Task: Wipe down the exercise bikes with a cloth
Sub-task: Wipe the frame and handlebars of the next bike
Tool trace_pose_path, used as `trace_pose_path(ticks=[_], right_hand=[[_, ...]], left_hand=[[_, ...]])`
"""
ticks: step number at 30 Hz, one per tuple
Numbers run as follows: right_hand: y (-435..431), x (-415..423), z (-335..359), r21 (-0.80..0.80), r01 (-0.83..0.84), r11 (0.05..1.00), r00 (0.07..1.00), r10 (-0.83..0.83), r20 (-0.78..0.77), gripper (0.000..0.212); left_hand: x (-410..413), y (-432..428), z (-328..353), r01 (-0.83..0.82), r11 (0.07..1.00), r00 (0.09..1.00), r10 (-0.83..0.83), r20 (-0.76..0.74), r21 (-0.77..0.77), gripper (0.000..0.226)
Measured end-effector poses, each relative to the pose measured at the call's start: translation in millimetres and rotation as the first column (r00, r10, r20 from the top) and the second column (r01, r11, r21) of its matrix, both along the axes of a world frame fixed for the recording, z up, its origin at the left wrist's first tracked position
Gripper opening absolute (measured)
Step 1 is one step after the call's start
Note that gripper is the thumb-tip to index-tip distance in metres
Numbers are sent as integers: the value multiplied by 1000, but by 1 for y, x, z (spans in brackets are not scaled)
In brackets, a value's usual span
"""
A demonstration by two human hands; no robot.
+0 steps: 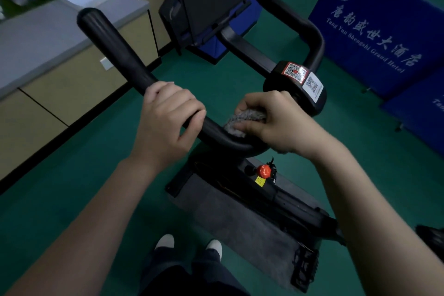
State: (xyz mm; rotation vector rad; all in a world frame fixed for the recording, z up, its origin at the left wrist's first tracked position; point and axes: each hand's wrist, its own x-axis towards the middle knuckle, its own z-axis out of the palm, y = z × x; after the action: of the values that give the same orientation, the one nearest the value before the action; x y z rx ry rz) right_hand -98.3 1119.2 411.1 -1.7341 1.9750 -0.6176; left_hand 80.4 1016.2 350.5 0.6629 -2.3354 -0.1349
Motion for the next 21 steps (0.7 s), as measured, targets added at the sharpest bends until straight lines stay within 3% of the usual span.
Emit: trace_pose_path(ticks=[5, 9, 18, 21], right_hand=[[17, 0, -1, -181, 261, 948, 932, -198, 304, 5], [22, 3, -1, -274, 398, 876, 865, -259, 430, 4], [-3, 44, 6, -419, 295, 859, 910, -119, 398, 6], [-9, 69, 4, -429, 237, 872, 912, -47, 408, 5]], left_hand=[[3, 3, 11, 17, 998, 997, -22, 71, 66, 26], [4, 12, 24, 6, 989, 998, -16, 63, 148, 22], [62, 58, 27, -202, 976, 978, 197, 73, 77, 28], [102, 75, 14, -341, 931, 931, 315, 184, 132, 32]])
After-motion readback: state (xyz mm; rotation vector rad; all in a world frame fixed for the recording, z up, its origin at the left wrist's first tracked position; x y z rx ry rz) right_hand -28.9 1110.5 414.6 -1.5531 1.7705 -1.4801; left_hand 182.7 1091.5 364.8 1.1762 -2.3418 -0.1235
